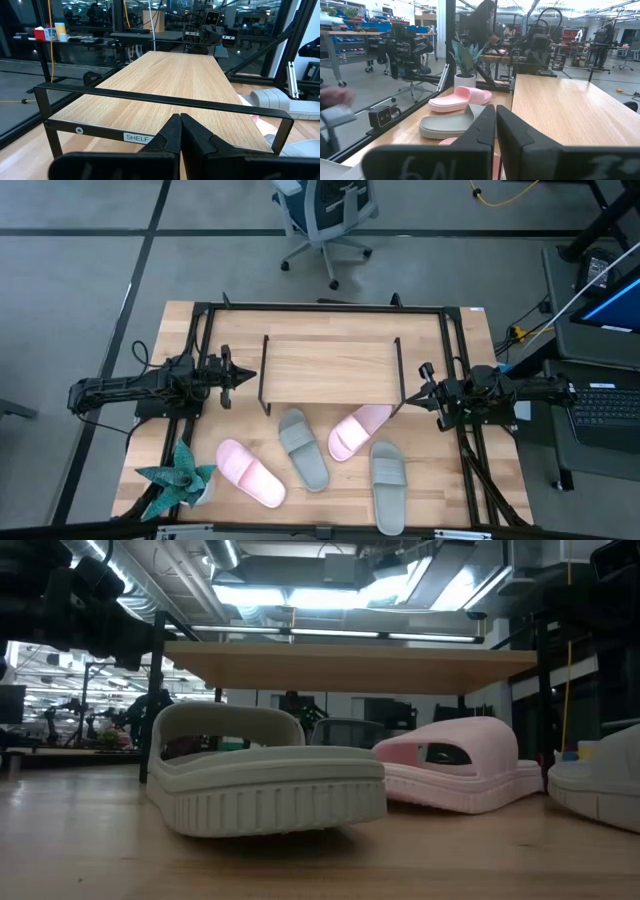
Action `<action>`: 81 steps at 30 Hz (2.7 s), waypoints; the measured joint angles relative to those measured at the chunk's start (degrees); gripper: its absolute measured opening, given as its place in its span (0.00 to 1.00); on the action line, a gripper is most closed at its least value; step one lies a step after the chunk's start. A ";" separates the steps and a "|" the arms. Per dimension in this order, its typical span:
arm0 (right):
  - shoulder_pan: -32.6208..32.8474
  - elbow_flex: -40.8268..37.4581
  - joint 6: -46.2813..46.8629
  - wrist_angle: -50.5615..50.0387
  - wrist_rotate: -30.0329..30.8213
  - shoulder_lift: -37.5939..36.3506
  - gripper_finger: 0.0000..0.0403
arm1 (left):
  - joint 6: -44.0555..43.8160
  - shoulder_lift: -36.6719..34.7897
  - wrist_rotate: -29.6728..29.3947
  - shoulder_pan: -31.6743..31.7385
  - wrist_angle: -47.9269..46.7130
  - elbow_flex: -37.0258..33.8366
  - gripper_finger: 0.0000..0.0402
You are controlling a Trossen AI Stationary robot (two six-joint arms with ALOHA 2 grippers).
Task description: Pick and place slides into the shelf
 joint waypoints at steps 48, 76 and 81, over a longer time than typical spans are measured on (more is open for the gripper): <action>-0.02 0.00 -7.22 1.85 0.69 0.00 0.05 | -3.21 0.02 3.24 0.04 2.24 0.00 0.00; 0.07 0.00 4.68 -0.96 -8.60 0.35 0.05 | 3.08 0.02 17.32 -0.04 5.25 0.01 0.00; 0.07 0.00 4.57 -0.94 -8.59 0.35 0.05 | 2.97 0.02 17.32 -0.04 5.27 0.01 0.00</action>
